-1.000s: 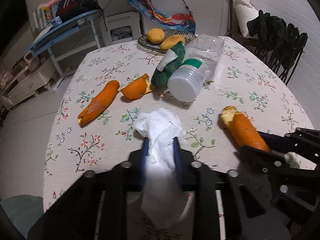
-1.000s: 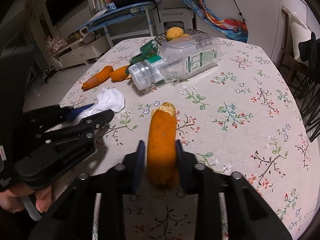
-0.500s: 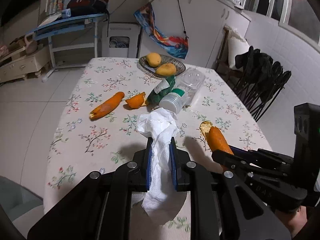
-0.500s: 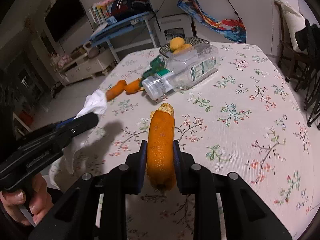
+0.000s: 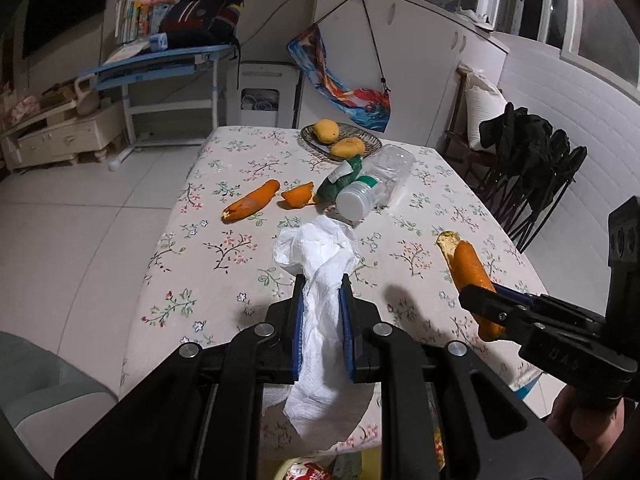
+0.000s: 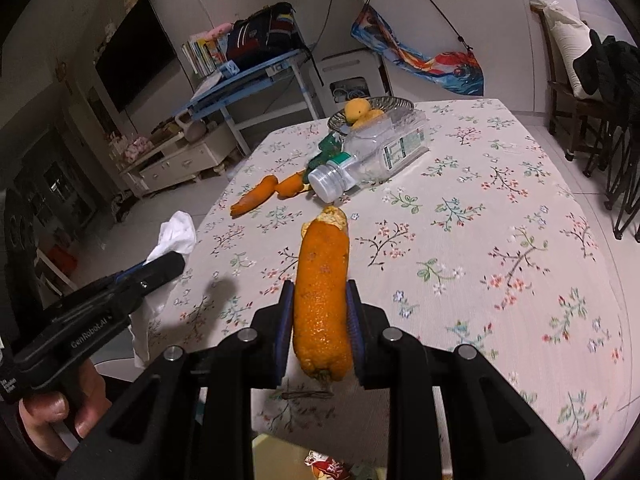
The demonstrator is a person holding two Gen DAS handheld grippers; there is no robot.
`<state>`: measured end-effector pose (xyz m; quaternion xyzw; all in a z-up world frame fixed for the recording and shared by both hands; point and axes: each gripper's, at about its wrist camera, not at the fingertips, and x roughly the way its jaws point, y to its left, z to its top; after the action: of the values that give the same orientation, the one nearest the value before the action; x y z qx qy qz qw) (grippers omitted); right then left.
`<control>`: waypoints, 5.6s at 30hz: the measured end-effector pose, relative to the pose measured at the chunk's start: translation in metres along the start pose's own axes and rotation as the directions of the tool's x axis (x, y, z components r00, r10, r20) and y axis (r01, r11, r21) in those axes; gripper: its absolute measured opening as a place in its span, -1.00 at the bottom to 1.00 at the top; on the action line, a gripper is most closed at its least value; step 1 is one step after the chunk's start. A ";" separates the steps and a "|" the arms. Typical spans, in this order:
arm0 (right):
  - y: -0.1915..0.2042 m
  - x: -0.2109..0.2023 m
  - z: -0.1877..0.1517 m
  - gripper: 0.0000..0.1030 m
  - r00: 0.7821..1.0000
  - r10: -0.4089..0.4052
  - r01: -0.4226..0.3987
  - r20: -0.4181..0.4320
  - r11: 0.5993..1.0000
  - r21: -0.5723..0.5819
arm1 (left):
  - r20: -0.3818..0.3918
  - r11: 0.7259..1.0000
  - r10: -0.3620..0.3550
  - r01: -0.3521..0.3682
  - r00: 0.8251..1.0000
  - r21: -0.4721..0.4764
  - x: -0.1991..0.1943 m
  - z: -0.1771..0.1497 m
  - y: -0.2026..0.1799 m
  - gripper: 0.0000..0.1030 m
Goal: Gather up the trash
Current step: 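Carry the carrot into the yellow basin and release it while the left tool holds the tissue, then lower the left tool over the yellow basin and release the white tissue, then raise both tools from the basin back over the table toward the remaining trash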
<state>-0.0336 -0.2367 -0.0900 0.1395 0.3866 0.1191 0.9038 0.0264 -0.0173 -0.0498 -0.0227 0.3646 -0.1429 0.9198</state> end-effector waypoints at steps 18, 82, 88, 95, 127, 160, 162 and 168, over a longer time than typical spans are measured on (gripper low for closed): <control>0.017 -0.049 -0.041 -0.50 0.996 0.009 -0.008 0.084 1.000 -0.016 | 0.043 1.000 -0.022 0.022 0.999 0.011 -0.061 -0.043 -0.005 -0.70; 0.050 0.011 -0.144 -0.35 0.921 -0.044 -0.028 -0.387 0.984 -0.179 | 0.055 0.999 -0.038 0.038 0.998 -0.002 -0.091 -0.075 0.000 -0.70; 0.033 -0.011 -0.125 -0.04 0.966 -0.064 0.039 -0.250 0.994 -0.102 | 0.018 0.998 -0.062 0.062 0.998 0.031 -0.087 -0.087 -0.011 -0.70; 0.010 -0.044 -0.105 0.15 0.994 -0.092 0.093 -0.066 0.996 0.010 | -0.045 0.993 -0.077 0.081 0.996 0.088 -0.079 -0.107 -0.028 -0.70; -0.007 -0.065 -0.098 0.38 0.991 -0.125 0.121 0.041 0.989 0.087 | -0.212 0.967 -0.048 0.099 0.976 0.234 -0.059 -0.149 -0.062 0.17; -0.001 -0.065 -0.096 0.74 0.980 -0.188 0.185 0.062 0.981 0.050 | -0.044 0.993 0.064 -0.059 0.997 0.099 -0.071 -0.128 -0.029 0.67; 0.000 -0.065 -0.096 0.76 0.980 -0.189 0.186 0.061 0.981 0.049 | -0.036 0.994 0.063 -0.059 0.997 0.096 -0.072 -0.125 -0.029 0.67; 0.008 -0.059 -0.094 0.80 0.982 -0.182 0.181 0.054 0.983 0.026 | 0.000 0.994 0.081 -0.080 0.997 0.069 -0.076 -0.109 -0.019 0.67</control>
<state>-0.1435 -0.2330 -0.1100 0.1165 0.3731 0.0280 0.9200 -0.1049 -0.0074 -0.0763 0.0238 0.3613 -0.1181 0.9246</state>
